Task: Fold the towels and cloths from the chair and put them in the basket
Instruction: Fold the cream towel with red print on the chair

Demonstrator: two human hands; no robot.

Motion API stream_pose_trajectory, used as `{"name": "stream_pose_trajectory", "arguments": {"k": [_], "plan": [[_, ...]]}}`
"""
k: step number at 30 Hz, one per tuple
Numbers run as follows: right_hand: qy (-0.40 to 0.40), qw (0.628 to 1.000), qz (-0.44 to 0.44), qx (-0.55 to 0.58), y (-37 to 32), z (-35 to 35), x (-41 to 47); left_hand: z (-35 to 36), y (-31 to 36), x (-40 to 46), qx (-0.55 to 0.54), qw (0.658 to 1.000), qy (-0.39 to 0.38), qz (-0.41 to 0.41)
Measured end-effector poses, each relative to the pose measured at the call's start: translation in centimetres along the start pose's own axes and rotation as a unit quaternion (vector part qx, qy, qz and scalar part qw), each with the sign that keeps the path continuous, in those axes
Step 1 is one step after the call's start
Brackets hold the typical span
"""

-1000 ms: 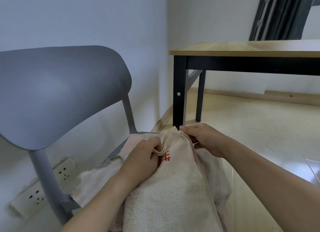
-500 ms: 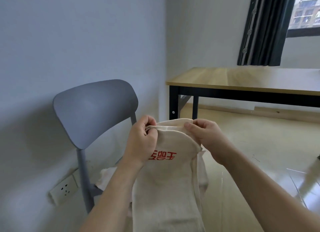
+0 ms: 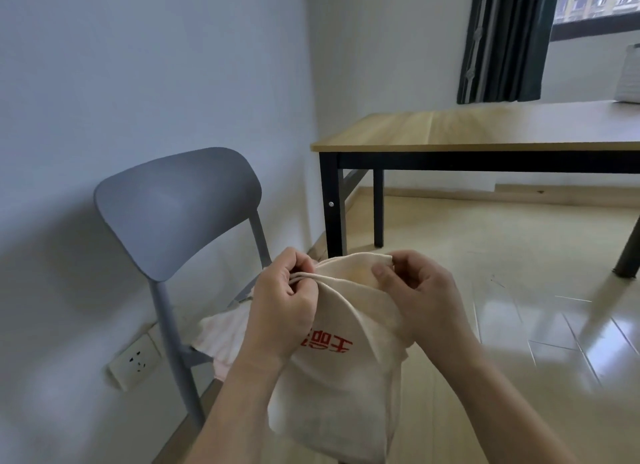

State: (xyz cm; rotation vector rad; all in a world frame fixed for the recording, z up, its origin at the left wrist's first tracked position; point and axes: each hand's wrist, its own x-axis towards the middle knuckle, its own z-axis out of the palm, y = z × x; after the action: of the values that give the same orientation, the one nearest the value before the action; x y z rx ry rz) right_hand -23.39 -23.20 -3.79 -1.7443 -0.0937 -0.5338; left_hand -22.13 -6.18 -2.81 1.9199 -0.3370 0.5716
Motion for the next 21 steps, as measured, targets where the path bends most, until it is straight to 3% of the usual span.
{"name": "stream_pose_trajectory", "arguments": {"k": [12, 21], "plan": [[0.011, 0.995, -0.068, 0.066, 0.2, 0.5, -0.1, -0.4, -0.1, 0.4, 0.01, 0.998, 0.038, -0.042], [-0.009, 0.98, -0.197, -0.033, 1.5, 0.2, -0.4, -0.1, 0.1, 0.3, -0.01, 0.996, 0.048, -0.074]]}}
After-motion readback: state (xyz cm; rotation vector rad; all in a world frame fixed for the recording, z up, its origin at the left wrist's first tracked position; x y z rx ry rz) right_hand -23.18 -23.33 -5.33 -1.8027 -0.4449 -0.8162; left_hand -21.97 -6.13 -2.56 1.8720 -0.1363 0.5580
